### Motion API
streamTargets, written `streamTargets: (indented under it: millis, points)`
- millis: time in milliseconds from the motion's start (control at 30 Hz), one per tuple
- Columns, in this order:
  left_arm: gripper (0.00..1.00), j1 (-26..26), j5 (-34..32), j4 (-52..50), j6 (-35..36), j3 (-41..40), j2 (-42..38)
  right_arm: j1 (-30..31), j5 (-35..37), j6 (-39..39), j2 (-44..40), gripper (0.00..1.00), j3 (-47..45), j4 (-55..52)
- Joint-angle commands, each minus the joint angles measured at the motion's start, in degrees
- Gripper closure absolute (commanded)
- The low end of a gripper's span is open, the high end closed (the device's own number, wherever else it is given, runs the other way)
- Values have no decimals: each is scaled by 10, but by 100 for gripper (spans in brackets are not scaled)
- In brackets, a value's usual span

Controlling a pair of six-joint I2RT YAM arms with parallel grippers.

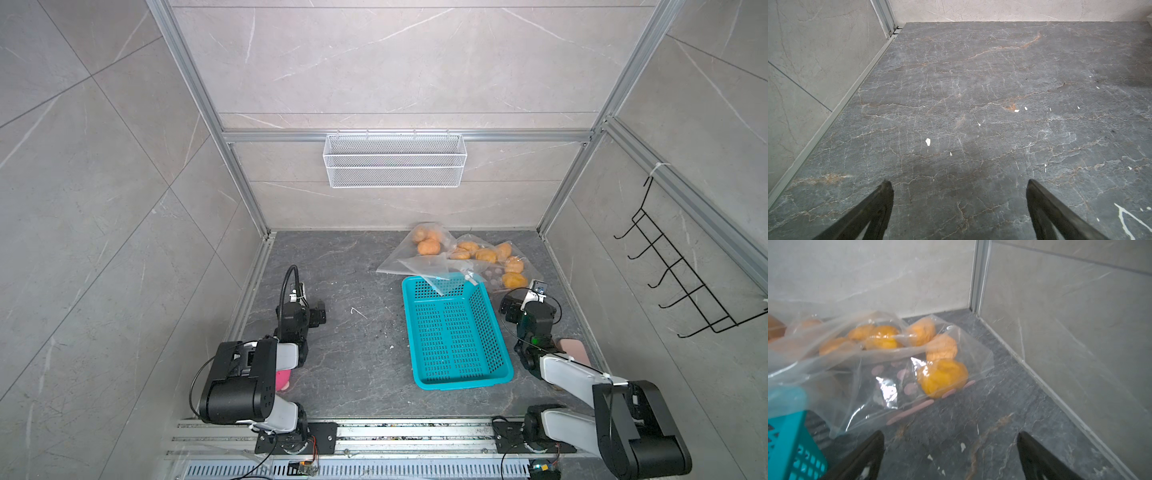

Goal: Put the potatoes into a zipper bag and zip it
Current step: Reset both arms

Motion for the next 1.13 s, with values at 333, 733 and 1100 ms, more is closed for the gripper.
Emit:
streamTargets:
  millis: [333,733,1100]
  points:
    - [0,3,4,25,-9,12,2,9,-97,-28,163,1,-7,207]
    - [0,3,4,26,-8,11,2,29,-88,-46,161,1,19,157]
    - [0,3,4,26,-9,12,1,35,-86,-50,162,1,24,151]
